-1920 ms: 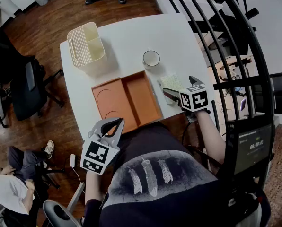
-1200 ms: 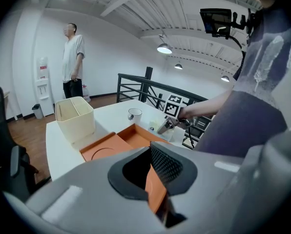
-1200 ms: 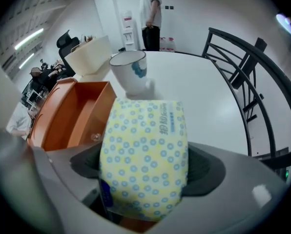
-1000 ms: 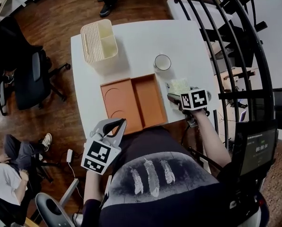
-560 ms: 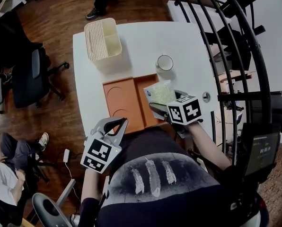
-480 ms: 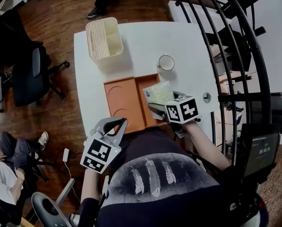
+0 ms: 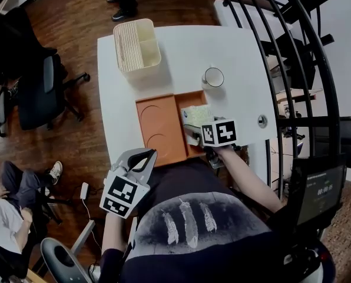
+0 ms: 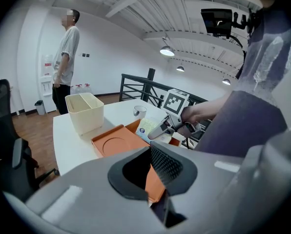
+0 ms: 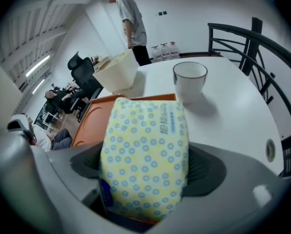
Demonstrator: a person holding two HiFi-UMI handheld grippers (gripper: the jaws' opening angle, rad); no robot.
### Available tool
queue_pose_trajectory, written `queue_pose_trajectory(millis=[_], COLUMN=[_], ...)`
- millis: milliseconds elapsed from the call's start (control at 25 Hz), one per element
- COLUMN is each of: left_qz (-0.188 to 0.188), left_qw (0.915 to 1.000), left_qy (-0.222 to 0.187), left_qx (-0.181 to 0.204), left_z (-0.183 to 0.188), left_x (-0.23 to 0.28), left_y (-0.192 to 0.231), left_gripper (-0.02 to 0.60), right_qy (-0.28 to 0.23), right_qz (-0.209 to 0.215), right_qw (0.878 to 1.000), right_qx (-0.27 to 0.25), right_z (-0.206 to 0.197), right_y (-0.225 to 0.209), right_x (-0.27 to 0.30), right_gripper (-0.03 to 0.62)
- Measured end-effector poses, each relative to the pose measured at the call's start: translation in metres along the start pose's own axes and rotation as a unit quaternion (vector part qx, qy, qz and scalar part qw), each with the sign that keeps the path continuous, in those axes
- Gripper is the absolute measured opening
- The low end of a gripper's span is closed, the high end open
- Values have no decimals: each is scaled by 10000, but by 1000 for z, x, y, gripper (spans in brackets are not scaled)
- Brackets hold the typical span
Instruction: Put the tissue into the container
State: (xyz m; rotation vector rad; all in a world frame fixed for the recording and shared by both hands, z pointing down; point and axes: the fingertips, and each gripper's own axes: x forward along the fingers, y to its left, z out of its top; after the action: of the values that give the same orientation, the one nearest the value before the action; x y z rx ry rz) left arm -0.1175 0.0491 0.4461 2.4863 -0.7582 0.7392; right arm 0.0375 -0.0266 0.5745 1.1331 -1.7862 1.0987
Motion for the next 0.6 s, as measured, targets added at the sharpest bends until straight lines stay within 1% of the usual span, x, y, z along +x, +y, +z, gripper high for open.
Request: queue_pose_trajectory(millis=[160, 320, 440, 600], left_qz=[1, -42, -55, -39], left_qw=[10000, 10000, 10000, 10000], left_qy=[44, 36, 41, 42], left_qx=[-1, 33, 45, 45], left_z=[-2, 1, 1, 2], left_x=[-1, 1, 2, 1], left_y=[2, 2, 1, -1], left_gripper=[14, 14, 14, 14], right_qy=[-22, -67, -112, -342], right_qz=[-109, 4, -3, 73], right_qw=[9997, 9999, 9996, 9983], right_qx=[-220, -120, -244, -476], right_z=[-1, 2, 4, 14], right_y=[1, 3, 3, 5], right_x=[2, 1, -4, -27], right_gripper=[489, 489, 489, 489])
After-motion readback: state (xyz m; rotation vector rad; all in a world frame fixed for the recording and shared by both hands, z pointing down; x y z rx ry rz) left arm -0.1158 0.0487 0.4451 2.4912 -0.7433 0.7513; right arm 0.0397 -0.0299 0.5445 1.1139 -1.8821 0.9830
